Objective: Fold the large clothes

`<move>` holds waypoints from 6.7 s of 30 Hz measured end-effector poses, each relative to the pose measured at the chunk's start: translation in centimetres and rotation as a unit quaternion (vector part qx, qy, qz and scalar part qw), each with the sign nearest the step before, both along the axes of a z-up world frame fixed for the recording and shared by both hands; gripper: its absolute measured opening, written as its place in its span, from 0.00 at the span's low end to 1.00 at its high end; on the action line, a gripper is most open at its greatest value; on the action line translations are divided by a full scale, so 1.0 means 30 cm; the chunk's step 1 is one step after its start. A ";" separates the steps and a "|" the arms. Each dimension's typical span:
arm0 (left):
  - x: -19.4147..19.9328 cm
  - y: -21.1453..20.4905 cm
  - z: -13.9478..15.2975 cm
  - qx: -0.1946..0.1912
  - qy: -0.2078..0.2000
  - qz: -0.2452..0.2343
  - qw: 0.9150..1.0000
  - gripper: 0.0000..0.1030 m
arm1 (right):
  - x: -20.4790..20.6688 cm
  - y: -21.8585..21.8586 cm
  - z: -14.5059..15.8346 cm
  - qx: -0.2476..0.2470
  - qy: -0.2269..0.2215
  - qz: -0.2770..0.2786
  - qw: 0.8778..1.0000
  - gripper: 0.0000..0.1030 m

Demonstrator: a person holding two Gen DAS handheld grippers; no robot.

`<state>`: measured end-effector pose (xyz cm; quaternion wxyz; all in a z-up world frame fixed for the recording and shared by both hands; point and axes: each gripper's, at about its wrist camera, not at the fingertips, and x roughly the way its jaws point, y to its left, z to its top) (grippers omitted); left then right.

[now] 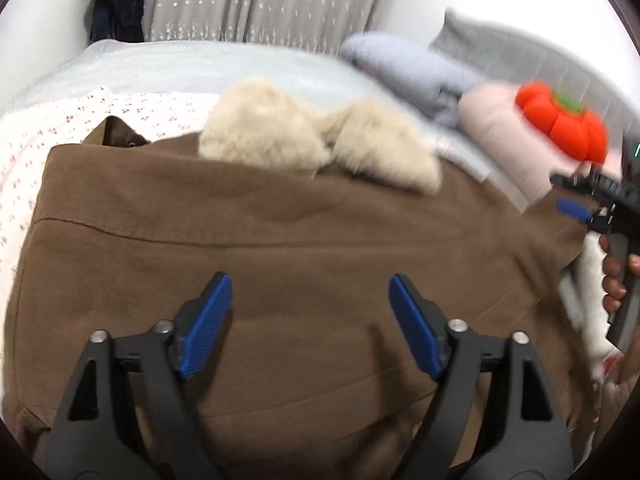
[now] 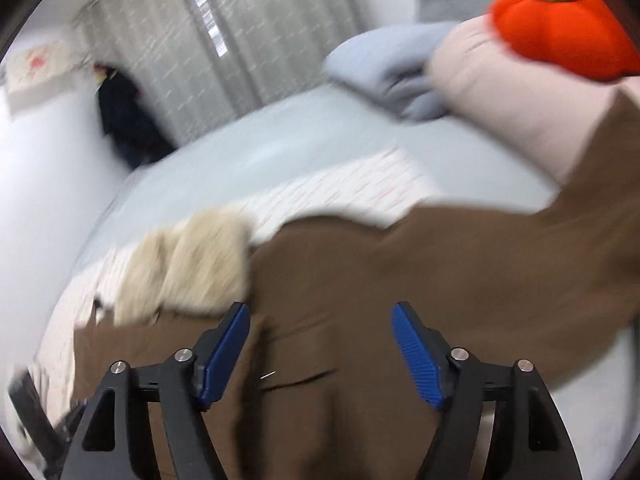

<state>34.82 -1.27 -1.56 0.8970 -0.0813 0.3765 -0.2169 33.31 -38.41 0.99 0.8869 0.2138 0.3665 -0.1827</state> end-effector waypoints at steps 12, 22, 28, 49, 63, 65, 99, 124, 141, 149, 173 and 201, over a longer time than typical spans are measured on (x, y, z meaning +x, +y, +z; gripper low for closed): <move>0.021 0.018 -0.015 -0.046 0.026 0.014 0.999 0.86 | -0.423 -0.612 0.368 -0.089 0.037 -0.269 0.958 0.78; 0.029 0.045 -0.018 -0.060 0.034 0.023 0.997 0.86 | -0.371 -0.765 0.304 -0.039 0.094 -0.281 0.954 0.71; 0.036 0.063 -0.015 -0.075 0.037 0.027 0.996 0.86 | -0.354 -0.809 0.282 -0.033 0.054 -0.280 0.958 0.10; 0.044 0.211 0.019 -0.147 0.031 0.054 0.987 0.86 | -0.036 0.128 0.742 -0.061 -0.112 0.116 0.985 0.09; 0.058 0.341 -0.008 -0.212 0.041 0.096 0.972 0.85 | 0.292 0.734 0.143 0.100 0.058 0.343 0.932 0.19; 0.059 0.343 -0.008 -0.219 0.040 0.091 0.971 0.85 | 0.303 0.742 0.060 0.139 0.084 0.350 0.923 0.23; 0.103 0.019 0.018 0.023 -0.030 0.059 0.998 0.25 | 0.195 -0.144 -0.153 0.029 -0.008 0.107 0.994 0.21; -0.301 0.248 0.096 0.074 0.050 0.061 0.994 0.79 | -0.318 -0.071 -0.025 0.014 0.083 0.120 0.989 0.71; -0.814 0.708 -0.015 0.056 0.078 0.093 0.991 0.81 | -0.989 0.054 -0.174 0.091 0.077 0.182 0.976 0.79; -0.879 0.838 -0.118 -0.091 0.106 0.073 0.988 0.81 | -1.086 -0.037 -0.226 0.189 0.010 0.160 0.969 0.79; -0.980 0.702 -0.191 -0.180 0.130 -0.086 0.971 0.66 | -1.233 0.016 -0.357 0.313 -0.069 0.202 0.926 0.58; -0.995 0.664 -0.049 -0.100 0.128 -0.052 0.985 0.11 | -1.271 0.148 -0.184 0.211 -0.085 0.224 0.948 0.16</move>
